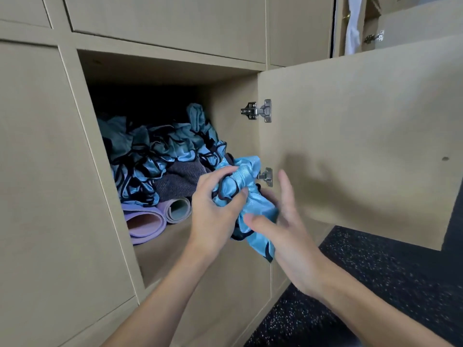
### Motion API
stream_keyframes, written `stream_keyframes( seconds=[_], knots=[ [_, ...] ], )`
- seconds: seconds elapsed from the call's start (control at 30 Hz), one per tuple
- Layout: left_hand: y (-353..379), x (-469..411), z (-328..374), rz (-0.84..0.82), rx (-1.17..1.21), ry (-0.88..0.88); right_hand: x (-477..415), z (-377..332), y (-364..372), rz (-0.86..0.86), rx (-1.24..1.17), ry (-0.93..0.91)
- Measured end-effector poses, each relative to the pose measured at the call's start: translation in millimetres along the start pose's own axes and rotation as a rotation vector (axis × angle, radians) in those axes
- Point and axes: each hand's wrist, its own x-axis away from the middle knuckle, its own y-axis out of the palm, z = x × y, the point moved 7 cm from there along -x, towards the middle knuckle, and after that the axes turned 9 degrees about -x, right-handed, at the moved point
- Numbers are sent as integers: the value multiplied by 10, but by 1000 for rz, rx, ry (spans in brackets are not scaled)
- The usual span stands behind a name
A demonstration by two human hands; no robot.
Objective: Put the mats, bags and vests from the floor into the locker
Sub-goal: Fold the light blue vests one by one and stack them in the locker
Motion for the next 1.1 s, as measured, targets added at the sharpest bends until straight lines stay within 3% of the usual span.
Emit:
stream_keyframes(
  seconds=[0.2, 0.43, 0.6, 0.77, 0.9, 1.0, 1.1],
  knots=[
    [-64, -289, -288, -53, -71, 64, -609, 141, 396, -165, 84, -57],
    [-118, -585, -815, -49, -206, -4, -1418, 481, 565, -268, 88, -56],
    [-80, -834, -1196, -32, -272, -87, -1945, 726, 608, -201, -16, 10],
    [-153, -1077, -1478, 108, -375, -124, -2367, 870, 736, -200, 15, -4],
    [-346, -1103, -1578, 250, -653, -160, -2693, 822, 882, -175, 9, -94],
    [-643, -1035, -1775, 455, -743, -355, -2954, 648, 1058, -156, 38, -252],
    [-774, -1008, -1919, 509, -884, -496, -3111, 465, 1371, -236, -5, -389]
  ],
)
